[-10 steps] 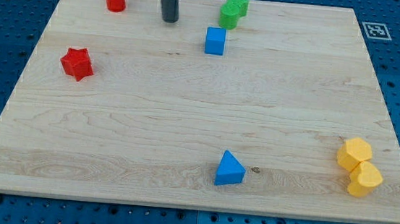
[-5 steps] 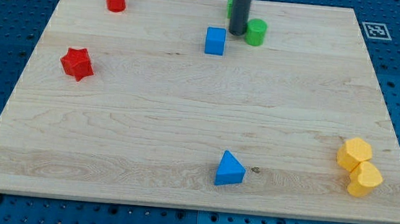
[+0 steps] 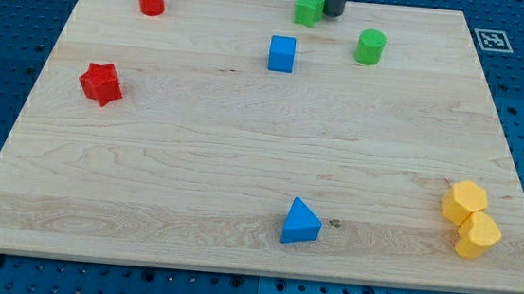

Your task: Push the green circle to the center

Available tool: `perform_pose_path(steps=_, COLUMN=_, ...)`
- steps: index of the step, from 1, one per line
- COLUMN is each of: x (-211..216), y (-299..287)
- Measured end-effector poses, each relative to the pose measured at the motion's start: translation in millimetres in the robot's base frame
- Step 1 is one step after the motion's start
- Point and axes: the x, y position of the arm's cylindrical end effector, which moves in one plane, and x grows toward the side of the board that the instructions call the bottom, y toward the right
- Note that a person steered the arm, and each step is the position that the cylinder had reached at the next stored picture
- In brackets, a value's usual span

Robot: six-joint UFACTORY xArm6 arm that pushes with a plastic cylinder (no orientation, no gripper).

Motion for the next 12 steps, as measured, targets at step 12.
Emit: perform_pose_path(steps=12, x=45.0, y=47.8)
